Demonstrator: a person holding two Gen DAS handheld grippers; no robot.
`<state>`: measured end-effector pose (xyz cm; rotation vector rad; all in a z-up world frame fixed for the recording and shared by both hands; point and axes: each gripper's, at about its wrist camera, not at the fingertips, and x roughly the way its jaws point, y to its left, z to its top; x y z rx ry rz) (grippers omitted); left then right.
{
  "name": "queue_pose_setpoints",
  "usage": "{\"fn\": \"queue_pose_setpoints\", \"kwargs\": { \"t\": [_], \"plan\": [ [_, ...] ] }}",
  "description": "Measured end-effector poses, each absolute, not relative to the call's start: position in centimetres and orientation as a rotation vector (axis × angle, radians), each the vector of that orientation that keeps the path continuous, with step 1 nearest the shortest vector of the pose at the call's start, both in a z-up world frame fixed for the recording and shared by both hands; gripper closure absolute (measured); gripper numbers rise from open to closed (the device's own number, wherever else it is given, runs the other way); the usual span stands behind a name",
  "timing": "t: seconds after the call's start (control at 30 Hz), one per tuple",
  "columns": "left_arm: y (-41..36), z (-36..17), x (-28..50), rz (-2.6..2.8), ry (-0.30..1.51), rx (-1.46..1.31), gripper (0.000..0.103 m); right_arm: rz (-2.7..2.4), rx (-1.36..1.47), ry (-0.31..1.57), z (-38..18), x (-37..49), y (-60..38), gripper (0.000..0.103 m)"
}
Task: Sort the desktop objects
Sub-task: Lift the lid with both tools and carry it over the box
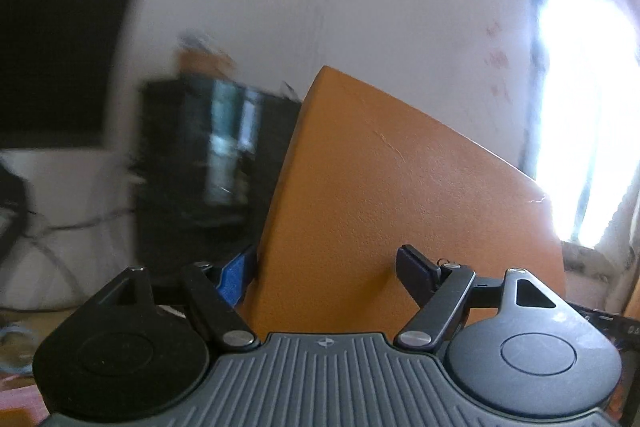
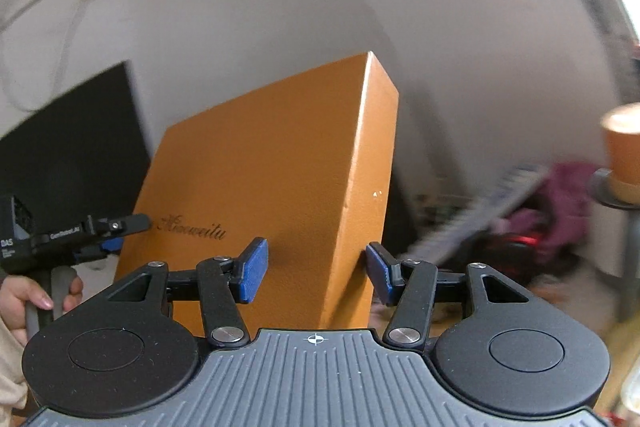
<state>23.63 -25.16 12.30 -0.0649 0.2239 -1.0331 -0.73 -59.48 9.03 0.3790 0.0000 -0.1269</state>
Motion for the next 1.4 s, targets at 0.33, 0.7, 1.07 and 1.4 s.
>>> {"fn": "queue_pose_setpoints", "kwargs": {
  "t": [0.33,0.7,1.07,1.4],
  "plan": [
    [-9.0,15.7,15.4,-0.707,0.089,-0.115,0.027,0.212,0.296,0.007,12.7,3.6,-49.4,0.046],
    [1.7,15.8,7.7,-0.394,0.092,-0.127,0.027,0.470,0.246,0.090,13.3,6.7,-38.0,0.046],
    [5.6,11.1,11.2,-0.341,0.253,-0.208,0.027,0.463,0.213,0.216,11.1,9.7,-33.6,0.046],
    [7.2,8.8,14.5,-0.347,0.356,-0.236,0.027,0.464,0.208,0.291,10.0,15.0,-32.6,0.046]
  ]
}}
